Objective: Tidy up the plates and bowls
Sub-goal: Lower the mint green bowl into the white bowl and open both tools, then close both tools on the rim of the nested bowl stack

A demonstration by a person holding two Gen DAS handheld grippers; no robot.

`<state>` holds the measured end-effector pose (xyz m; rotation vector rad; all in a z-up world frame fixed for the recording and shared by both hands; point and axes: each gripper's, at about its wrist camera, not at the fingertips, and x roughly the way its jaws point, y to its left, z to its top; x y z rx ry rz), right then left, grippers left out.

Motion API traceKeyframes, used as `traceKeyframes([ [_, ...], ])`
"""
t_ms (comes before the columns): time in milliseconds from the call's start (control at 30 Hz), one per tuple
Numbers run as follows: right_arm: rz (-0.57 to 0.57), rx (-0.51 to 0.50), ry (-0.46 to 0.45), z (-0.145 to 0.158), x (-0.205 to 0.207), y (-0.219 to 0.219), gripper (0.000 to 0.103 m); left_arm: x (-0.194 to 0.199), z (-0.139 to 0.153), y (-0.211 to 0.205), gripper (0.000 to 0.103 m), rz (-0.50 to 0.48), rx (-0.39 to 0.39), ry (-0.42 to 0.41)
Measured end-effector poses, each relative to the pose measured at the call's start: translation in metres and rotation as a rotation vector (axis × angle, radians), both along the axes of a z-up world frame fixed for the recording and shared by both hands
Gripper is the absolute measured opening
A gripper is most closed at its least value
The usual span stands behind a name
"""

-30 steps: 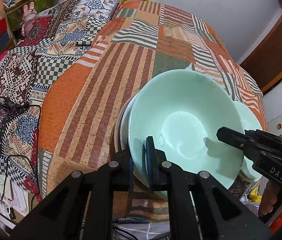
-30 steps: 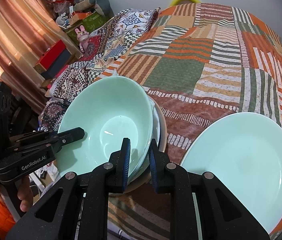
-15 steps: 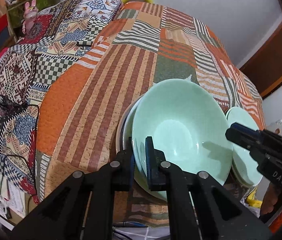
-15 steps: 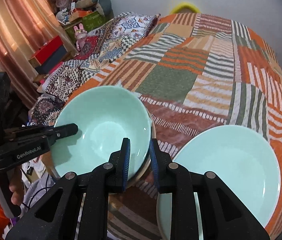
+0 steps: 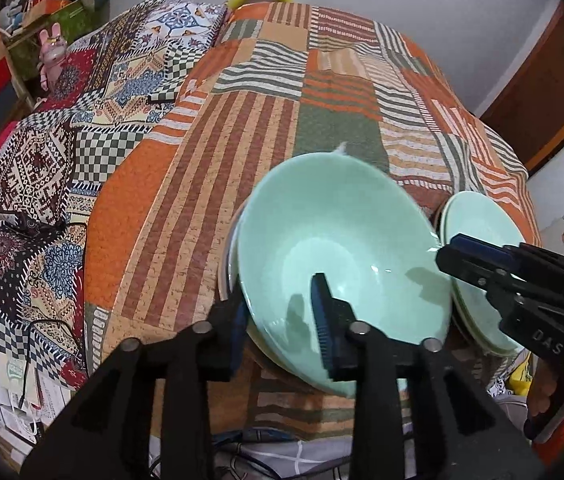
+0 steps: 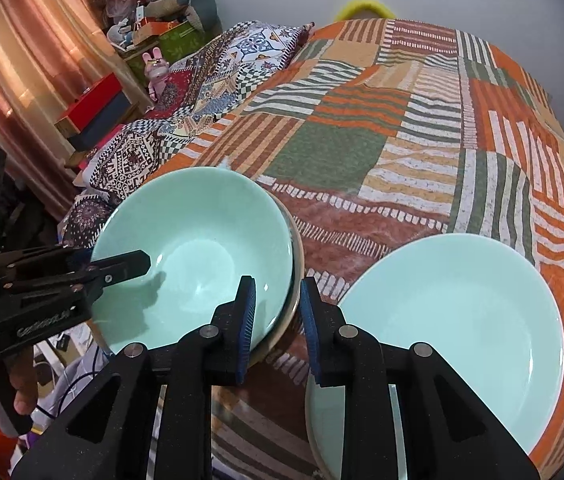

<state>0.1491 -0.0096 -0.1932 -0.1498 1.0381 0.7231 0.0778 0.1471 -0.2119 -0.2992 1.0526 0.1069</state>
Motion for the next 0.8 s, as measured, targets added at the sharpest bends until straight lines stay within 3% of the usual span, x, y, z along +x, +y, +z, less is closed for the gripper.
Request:
traceKeyframes([
  [100,-0.004,0.009,0.006,0.001,-0.001,-0.003,0.025,-0.008,0.009,-0.001,0.047,0.001,0.029,-0.037],
  [233,-0.011,0.026,-0.001,0.005,-0.002,-0.006,0.037,-0.013,0.018,0.001,0.049,-0.007,0.021,-0.074],
  [467,-0.017,0.035,-0.011,0.01,-0.003,-0.009,0.041,-0.02,0.027,0.013,0.054,0.025,0.006,-0.123],
  [800,-0.004,0.02,0.023,-0.001,-0.003,0.0,0.041,-0.023,-0.004,0.023,0.056,0.041,-0.06,-0.067],
])
